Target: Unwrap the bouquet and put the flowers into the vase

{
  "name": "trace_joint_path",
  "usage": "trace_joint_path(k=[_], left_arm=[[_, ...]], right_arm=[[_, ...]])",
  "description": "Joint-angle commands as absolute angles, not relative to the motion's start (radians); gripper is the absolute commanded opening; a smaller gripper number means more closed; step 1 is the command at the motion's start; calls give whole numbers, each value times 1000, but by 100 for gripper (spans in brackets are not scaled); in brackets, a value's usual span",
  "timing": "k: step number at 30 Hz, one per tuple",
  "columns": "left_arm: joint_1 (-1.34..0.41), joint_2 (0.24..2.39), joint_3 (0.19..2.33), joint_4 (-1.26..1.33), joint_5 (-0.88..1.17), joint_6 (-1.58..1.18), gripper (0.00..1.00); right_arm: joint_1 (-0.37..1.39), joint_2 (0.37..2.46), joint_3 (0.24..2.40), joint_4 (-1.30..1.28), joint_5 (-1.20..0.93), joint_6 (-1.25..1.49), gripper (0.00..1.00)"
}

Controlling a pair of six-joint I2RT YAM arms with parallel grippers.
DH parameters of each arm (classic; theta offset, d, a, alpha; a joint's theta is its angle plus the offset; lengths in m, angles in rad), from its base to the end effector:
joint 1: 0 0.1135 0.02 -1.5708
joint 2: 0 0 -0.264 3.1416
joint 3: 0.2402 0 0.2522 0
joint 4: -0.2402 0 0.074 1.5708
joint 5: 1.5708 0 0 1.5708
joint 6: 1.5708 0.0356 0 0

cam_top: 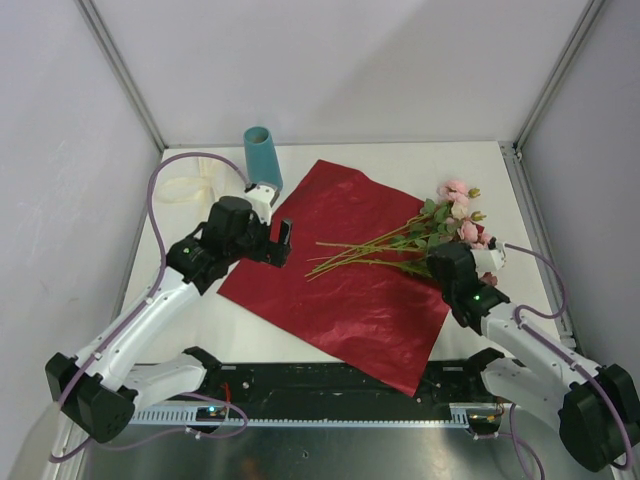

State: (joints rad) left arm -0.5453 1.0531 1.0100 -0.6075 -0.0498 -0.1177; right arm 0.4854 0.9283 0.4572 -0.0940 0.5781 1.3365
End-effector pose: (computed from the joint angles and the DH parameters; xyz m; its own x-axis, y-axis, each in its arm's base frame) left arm 0.1923 -0.1146 0.3259 -0.5711 0.2093 -0.7938 0.4200 0.9053 -0.0635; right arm 0.1815 0.0738 0.2115 -0.0930 0.8719 -0.4807 0.4648 0.4650 0.7535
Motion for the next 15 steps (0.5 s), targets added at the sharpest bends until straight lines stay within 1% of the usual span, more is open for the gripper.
trace_joint_path(k=[1, 3, 6, 10, 15], left_arm=[[-551, 1024, 1003, -575, -61, -137, 100], [-551, 1026, 1003, -574, -59, -138, 100], [-551, 1035, 1002, -571, -45, -140, 100], [-550, 1090, 1013, -566, 17, -151, 100], [-551, 1162, 1037, -566, 123, -165, 100]], right_arm=[[508, 927, 492, -169, 592, 1288, 0], [516, 939, 484, -199, 590, 1302, 4], [509, 948, 478, -214, 575, 1301, 16], [502, 931, 477, -199, 553, 1287, 24], [503, 968, 497, -279, 548, 1454, 42]])
